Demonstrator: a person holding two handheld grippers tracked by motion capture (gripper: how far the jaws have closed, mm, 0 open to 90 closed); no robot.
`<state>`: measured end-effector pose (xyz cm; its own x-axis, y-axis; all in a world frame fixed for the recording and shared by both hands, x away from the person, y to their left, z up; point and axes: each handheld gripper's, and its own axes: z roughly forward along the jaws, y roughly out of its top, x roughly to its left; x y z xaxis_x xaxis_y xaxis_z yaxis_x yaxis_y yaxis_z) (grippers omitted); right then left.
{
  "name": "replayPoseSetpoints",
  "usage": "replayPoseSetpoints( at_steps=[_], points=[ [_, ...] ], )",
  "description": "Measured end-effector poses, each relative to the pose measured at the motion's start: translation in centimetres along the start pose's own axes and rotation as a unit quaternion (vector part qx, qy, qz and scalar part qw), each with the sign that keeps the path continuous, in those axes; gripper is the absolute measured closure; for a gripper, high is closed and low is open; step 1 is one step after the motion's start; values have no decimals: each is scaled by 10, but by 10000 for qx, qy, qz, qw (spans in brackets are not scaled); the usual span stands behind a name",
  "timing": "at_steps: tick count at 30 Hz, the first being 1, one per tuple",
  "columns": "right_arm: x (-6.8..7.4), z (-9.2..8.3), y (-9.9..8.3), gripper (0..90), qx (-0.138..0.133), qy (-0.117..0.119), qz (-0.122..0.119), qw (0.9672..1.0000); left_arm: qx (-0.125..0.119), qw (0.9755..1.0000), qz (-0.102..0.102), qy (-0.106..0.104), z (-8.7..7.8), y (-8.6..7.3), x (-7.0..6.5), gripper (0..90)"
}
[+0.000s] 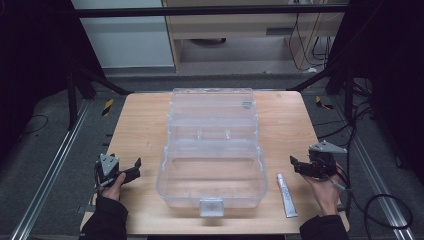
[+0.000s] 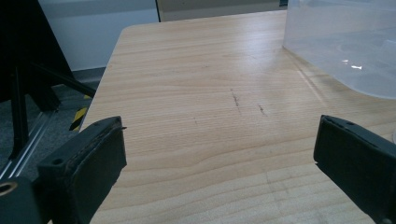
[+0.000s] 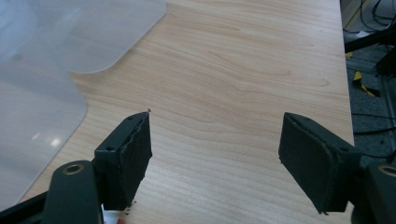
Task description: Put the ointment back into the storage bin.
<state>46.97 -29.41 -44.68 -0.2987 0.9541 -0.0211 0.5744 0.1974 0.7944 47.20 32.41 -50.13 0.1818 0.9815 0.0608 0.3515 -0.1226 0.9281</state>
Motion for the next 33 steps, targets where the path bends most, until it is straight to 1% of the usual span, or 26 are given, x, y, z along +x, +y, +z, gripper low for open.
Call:
replayPoseSetpoints(
  at_steps=[2, 4, 6, 8, 9, 10, 11, 12, 14, 16, 17, 19, 21, 24, 25, 27, 33],
  points=[
    [1, -4, 2, 257, 7, 76, 55, 10000, -4, 10000, -14, 3, 0, 0, 0, 18],
    [2, -7, 3, 259, 26, 71, 75, 9999, -11, 10000, -1, 2, 0, 0, 0, 18],
    [4, -10, 5, 268, 72, 157, 5, 9999, -13, 10000, 17, 6, 0, 0, 0, 18],
    [8, -15, 6, 282, 180, 213, -117, 9995, -9, 10000, 7, 4, 0, 0, 0, 18],
    [10, -17, 8, 290, 273, 175, -129, 9994, -5, 10000, 4, 8, 0, 0, 0, 18],
    [10, -18, 8, 303, 300, 125, -186, 9993, -6, 10000, 0, 11, 0, 0, 0, 18],
    [12, -21, 9, 307, 325, 95, -159, 9993, -4, 10000, -3, 9, 0, 0, 0, 18],
    [13, -23, 11, 310, 405, 126, -83, 9991, -7, 10000, -2, 13, 0, 0, 0, 18],
    [17, -27, 14, 313, 511, 154, -43, 9986, -8, 10000, 2, 14, 0, 0, 0, 18],
    [19, -28, 16, 316, 545, 139, -87, 9984, -10, 10000, 7, 14, 0, 0, 0, 18],
    [22, -31, 20, 315, 652, 187, -89, 9977, -6, 10000, 15, 13, 0, 0, 0, 18],
    [23, -32, 21, 315, 682, 199, -93, 9974, -7, 10000, 18, 13, 0, 0, 0, 18],
    [26, -34, 26, 313, 768, 207, -114, 9968, -8, 10000, 18, 11, 0, 0, 0, 18],
    [28, -37, 32, 305, 880, 194, -66, 9959, -3, 10000, 23, 6, 0, 0, 0, 18],
    [28, -37, 32, 305, 880, 194, -66, 9959, -3, 10000, 23, 6, 0, 0, 0, 18],
    [30, -39, 37, 301, 1030, 212, -91, 9944, -2, 10000, 24, 6, 0, 0, 0, 18],
    [34, -41, 43, 301, 1253, 258, -147, 9917, 0, 10000, 31, 4, 0, 0, -1, 18]
  ],
)
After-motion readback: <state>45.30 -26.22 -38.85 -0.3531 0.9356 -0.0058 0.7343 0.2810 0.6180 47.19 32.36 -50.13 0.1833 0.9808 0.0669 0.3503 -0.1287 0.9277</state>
